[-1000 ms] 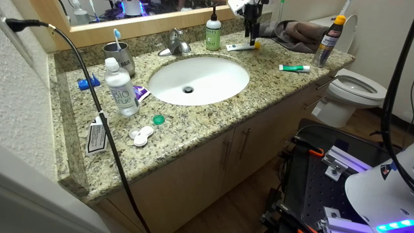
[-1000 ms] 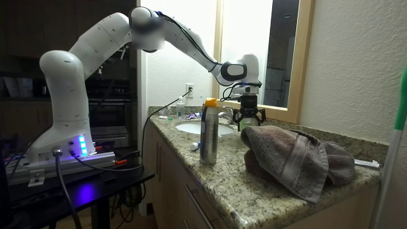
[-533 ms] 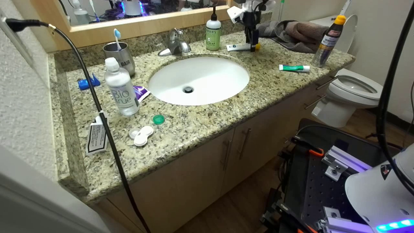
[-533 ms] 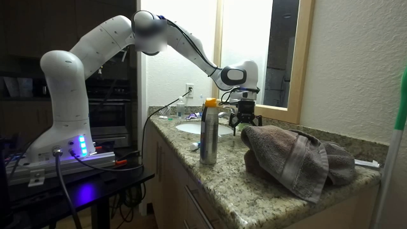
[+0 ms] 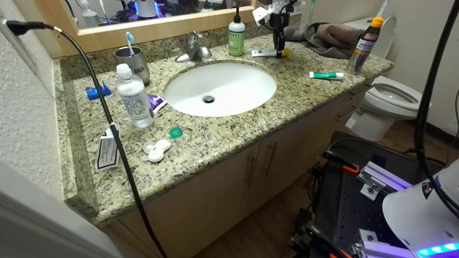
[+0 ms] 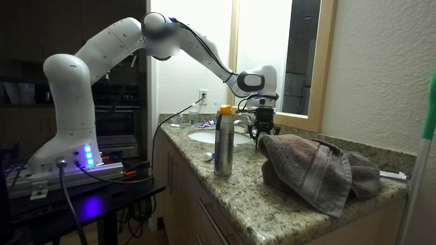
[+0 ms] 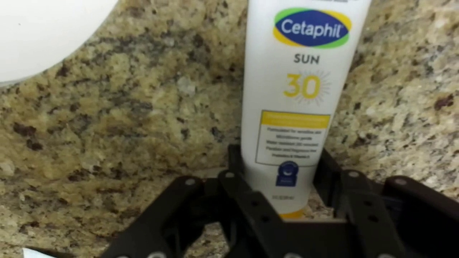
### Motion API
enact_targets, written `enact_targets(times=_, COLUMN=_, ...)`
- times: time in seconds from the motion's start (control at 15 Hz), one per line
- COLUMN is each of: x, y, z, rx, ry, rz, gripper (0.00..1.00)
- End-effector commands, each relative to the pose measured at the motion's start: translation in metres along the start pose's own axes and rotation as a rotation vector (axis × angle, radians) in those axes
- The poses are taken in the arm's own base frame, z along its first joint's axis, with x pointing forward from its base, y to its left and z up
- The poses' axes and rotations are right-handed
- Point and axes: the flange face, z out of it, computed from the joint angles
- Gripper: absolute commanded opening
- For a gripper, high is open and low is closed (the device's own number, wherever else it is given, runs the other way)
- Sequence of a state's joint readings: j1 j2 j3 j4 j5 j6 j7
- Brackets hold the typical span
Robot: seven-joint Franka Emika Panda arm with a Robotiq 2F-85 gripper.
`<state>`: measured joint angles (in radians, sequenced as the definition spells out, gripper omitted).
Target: Move the tubes forward
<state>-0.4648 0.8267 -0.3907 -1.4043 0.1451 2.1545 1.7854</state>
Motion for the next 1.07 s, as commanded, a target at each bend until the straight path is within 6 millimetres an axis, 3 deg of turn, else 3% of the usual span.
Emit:
enact_targets(times=0.0, x=0.001, y=0.001, z=0.005, rx=-0.014, ry=0.015, rz=0.030, gripper=0.20)
enact_targets(times=0.27, x=0.014, y=0.006, z=-0.022, rx=-0.018, ry=-0.013, rz=0.036, gripper=0.11)
enact_targets(times=0.4, x=0.032, y=0.014, z=-0.035, rx=-0.017, ry=-0.013, rz=0.004, gripper=0.04)
enact_targets(times=0.73, x=0.088, y=0.046, z=-0.046, rx=-0.054, ry=0.030, rz=-0.134, gripper=0.05)
enact_targets(times=1.0, x=0.110, y=0.081, z=-0.047, rx=-0.084, ry=0.043, rz=-0.315, gripper=0.05)
